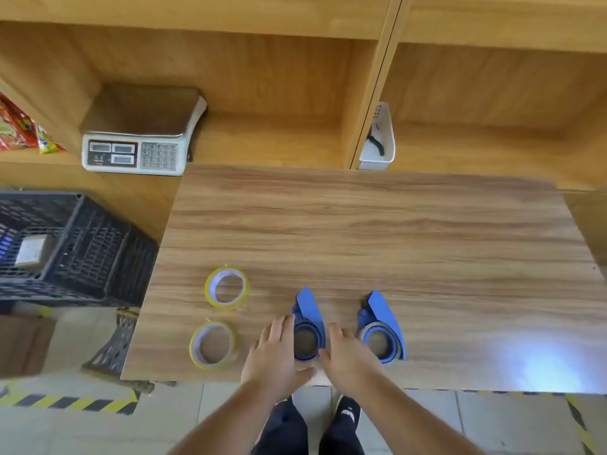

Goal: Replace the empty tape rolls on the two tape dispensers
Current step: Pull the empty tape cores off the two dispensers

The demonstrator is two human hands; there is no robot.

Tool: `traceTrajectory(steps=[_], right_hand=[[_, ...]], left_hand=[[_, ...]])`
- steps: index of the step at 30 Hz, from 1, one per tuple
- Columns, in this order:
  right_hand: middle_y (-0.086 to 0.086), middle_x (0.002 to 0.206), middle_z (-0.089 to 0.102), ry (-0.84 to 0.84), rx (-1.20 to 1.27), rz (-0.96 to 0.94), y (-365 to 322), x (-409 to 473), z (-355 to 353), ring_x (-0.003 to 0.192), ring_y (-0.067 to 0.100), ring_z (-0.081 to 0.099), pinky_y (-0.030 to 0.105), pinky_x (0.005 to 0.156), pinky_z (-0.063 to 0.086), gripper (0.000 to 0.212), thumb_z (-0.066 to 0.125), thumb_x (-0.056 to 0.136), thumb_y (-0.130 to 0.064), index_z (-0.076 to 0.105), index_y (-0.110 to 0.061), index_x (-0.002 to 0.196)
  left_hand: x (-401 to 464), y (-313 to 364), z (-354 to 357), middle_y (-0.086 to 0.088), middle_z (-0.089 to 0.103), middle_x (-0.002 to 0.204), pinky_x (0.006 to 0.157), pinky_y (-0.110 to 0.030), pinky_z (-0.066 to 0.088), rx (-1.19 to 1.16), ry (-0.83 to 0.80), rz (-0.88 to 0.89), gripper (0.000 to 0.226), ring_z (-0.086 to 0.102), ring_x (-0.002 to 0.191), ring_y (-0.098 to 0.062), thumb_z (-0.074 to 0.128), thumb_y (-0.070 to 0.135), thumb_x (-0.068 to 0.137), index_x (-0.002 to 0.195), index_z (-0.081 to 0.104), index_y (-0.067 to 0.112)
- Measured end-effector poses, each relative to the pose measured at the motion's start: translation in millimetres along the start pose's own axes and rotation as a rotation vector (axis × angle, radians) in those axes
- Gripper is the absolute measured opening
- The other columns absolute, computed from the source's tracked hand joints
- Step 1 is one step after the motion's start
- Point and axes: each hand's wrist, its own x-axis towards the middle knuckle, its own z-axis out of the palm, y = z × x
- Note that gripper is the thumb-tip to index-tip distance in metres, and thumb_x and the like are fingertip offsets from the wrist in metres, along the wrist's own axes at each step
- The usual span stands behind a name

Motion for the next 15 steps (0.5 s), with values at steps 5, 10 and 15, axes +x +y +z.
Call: traceTrajectory(steps=[5,10,15], right_hand=[[0.012,0.115,0.067,-0.049,-0.061,0.015,9.0,12.6,5.3,0.101,0.036,0.067,0.04,0.069,0.047,0.033,0.046,0.1,-0.037,0.046,-0.014,0.123],[0.011,0.115,0.068,-0.066,-0.1,-0.014,9.0,20.5,6.1,0.102,0.035,0.067,0.043,0.072,0.05,0.034,0.042,0.101,-0.04,0.047,-0.016,0.126],[0.01,0.112,0.068,-0.073,-0.083,0.016,6.0,22.9,6.9,0.101,0.034,0.067,0.041,0.07,0.049,0.032,0.045,0.102,-0.037,0.046,-0.017,0.127]], left_hand=[[9.3,7.8,19.0,0.009,0.027,0.157,0.106,-0.038,0.048,-0.1,-0.037,-0.077,0.102,0.037,0.142,-0.019,0.07,0.056,0.076,0.158,0.017,0.025],[17.2,7.1,30.1,0.003,0.036,0.151,0.106,-0.039,0.049,-0.128,-0.018,-0.081,0.096,0.041,0.14,-0.022,0.073,0.048,0.083,0.159,0.019,0.021],[19.7,6.4,32.5,0.004,0.04,0.146,0.102,-0.039,0.052,-0.143,-0.017,-0.09,0.089,0.042,0.137,-0.021,0.071,0.049,0.085,0.156,0.024,0.023]])
